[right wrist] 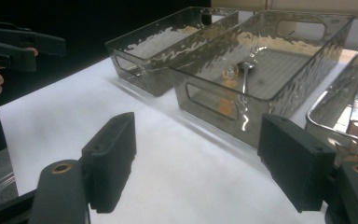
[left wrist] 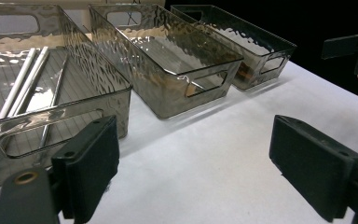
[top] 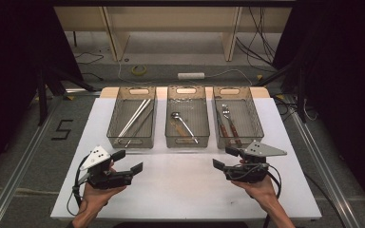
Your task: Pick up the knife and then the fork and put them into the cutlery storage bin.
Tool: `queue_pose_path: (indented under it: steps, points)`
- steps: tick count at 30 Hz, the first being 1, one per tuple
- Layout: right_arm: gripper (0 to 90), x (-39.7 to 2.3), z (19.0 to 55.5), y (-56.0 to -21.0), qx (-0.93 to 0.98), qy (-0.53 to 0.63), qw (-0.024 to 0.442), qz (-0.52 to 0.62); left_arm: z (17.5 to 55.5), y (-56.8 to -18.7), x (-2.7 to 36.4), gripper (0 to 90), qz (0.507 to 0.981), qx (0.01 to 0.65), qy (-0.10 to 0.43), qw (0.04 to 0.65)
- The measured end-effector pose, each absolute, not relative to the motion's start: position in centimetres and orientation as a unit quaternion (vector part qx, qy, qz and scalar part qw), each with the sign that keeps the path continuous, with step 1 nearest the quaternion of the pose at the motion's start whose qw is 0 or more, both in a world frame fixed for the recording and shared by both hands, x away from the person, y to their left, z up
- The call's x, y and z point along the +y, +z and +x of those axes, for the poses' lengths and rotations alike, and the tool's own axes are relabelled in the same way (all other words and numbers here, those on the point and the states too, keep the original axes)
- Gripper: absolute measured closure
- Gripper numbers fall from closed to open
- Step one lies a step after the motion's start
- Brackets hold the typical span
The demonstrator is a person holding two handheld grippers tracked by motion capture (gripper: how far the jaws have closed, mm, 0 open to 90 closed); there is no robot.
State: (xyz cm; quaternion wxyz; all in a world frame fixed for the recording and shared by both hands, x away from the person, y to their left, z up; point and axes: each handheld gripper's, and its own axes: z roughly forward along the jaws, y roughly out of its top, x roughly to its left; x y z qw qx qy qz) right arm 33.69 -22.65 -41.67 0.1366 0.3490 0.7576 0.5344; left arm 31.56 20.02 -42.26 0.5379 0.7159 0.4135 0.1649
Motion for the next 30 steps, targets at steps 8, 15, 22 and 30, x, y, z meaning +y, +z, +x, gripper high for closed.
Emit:
queue_pose_path:
  steps: [8, 15, 22, 30]
  points:
    - [27.5, -23.9, 32.7, -42.4, 0.75, 0.539, 0.139, 0.358, 31.6, -42.3, 20.0, 15.4, 0.716, 0.414, 0.159, 0.54]
    - [26.3, -24.1, 32.0, -43.1, 0.752, 0.532, 0.137, 0.365, 31.6, -42.3, 20.0, 15.4, 0.715, 0.413, 0.153, 0.543]
    - [25.0, -24.1, 31.8, -43.5, 0.756, 0.523, 0.137, 0.369, 31.6, -42.3, 20.1, 15.5, 0.715, 0.412, 0.15, 0.544]
    - [24.3, -24.1, 31.8, -43.4, 0.754, 0.523, 0.142, 0.371, 31.7, -42.3, 20.0, 15.5, 0.716, 0.412, 0.15, 0.544]
